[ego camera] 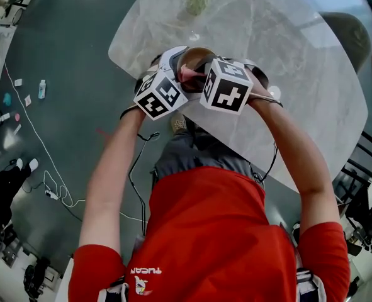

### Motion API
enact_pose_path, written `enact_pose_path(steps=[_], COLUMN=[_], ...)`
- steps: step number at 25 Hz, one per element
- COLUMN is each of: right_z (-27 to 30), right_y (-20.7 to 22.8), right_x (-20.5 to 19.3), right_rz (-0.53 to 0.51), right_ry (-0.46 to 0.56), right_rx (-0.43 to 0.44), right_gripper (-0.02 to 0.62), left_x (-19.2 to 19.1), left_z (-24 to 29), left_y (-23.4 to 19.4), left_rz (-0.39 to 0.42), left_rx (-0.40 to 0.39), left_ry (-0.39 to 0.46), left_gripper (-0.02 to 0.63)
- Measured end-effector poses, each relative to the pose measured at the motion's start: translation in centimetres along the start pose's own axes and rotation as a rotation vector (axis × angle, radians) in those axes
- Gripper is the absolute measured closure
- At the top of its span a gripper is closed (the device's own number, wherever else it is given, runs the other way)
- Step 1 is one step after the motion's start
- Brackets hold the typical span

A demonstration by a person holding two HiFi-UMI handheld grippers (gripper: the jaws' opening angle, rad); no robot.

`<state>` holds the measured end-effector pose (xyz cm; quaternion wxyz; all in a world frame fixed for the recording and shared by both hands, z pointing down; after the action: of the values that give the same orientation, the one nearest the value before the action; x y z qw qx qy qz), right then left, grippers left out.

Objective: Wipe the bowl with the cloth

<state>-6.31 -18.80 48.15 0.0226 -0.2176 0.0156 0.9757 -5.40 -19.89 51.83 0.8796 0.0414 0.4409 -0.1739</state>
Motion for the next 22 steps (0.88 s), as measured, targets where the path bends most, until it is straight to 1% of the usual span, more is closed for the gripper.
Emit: enact_pose_path(steps=[3,5,8,12,16,19,22], right_z=[0.9,1.3,1.7,1.6,0.7,0.1,-0.5], right_y=[0.0,0.3,1.3,3.1,4.5,4.8,4.7], right_x=[0.3,0.5,0.7,0.5,-0.4,-1.2,-1.8], right_rz=[0.001,0.012,0.054,0.157,0.247,0.28,0.304], right_ry=[-0.033,-0.042,-0.04,-0.034,-0.066,-0.098,-0.119], right_rx=[0.013,-0.001,-0.048,-0.143,-0.233,-0.262,-0.258], right_gripper=[0.574,0.574,0.574,0.574,0.574,0.574,0.574], left_x=[0.0,0.0,0.0,0.0,0.0,0.0,0.0], left_z=[0.0,0.0,0.0,0.1,0.0,-0.1,-0.1], left_y=[0.0,0.0,0.0,0.0,0.0,0.1,0.1], left_rz=[-0.001,-0.001,0.003,0.007,0.009,0.011,0.014], left_rx=[-0.003,-0.006,-0.011,-0.017,-0.019,-0.022,-0.023], left_ry=[0.001,0.001,-0.002,-0.002,-0.001,-0.001,-0.002], left_gripper=[0.025,0.025,0.025,0.025,0.025,0.025,0.025])
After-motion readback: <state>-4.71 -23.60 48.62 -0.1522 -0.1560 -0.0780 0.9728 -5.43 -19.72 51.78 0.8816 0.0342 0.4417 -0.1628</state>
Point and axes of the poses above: the fingertips, and each gripper's own axes: z forward along the fingers, y to its right, x out of its top, the point moved 3 cm from there along -z, backward along the fingers, and after that the axes turned 3 degrees about -z, right-handed, at the moved point
